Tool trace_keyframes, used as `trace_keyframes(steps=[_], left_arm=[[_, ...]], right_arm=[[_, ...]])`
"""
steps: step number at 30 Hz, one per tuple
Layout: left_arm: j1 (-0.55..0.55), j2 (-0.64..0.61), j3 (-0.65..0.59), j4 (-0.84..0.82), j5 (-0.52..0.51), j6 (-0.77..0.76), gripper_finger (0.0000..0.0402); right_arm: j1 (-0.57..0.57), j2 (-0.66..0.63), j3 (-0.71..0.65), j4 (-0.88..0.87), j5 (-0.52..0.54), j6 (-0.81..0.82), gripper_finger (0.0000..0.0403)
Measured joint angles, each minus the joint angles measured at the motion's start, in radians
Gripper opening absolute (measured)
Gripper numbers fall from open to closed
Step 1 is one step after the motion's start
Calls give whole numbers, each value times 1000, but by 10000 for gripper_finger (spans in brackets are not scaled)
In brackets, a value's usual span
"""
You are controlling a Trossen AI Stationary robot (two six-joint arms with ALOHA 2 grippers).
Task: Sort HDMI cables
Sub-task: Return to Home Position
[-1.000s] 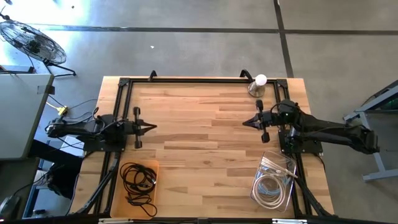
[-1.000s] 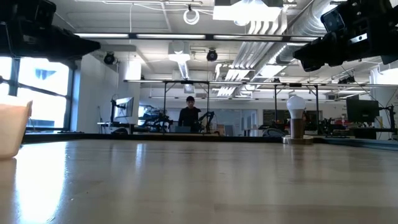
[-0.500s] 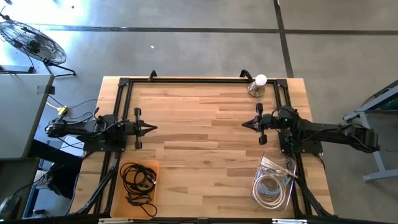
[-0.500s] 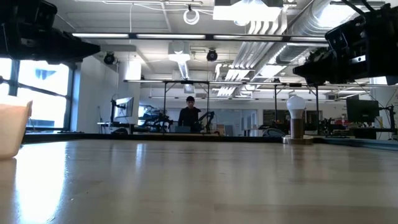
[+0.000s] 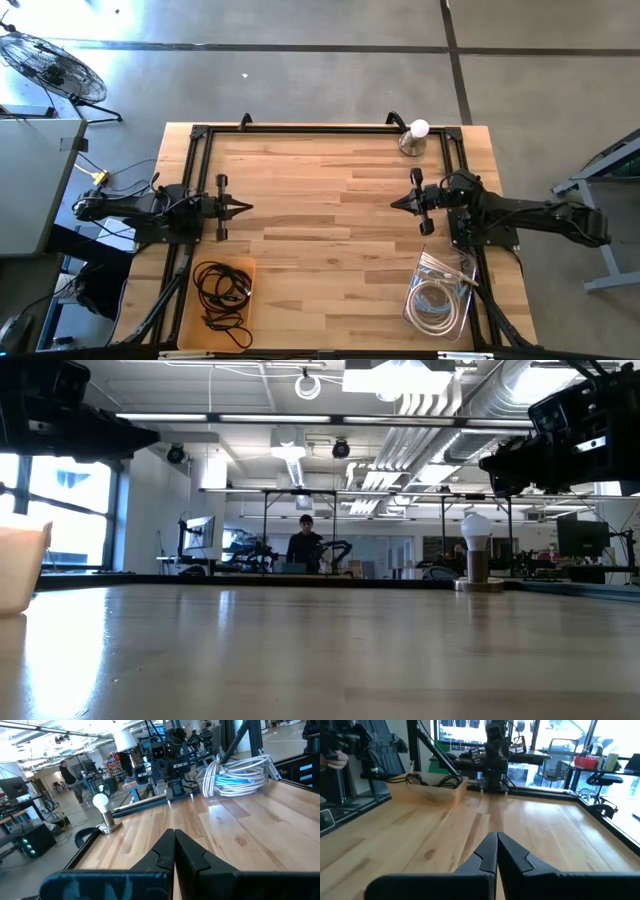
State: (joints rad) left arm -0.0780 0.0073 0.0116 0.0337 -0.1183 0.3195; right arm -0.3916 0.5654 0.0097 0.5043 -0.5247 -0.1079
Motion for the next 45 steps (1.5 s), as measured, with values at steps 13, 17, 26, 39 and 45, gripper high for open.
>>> trace_keyframes(steps=[13, 17, 26, 39, 45], left_arm=[[0, 4, 0, -6, 19, -11, 0], [0, 4, 0, -6, 21, -13, 0], [0, 4, 0, -8, 39, -14, 0], [-1, 4, 0, -15, 83, -22, 0], [-1, 4, 0, -16, 78, -29, 0]], right_arm=[[35, -207, 0, -222, 93, -2, 0], [107, -268, 0, -224, 269, -7, 0], [349, -306, 0, -292, 674, -31, 0], [633, -306, 15, -299, 943, -34, 0], [726, -332, 82, -349, 1006, -104, 0]])
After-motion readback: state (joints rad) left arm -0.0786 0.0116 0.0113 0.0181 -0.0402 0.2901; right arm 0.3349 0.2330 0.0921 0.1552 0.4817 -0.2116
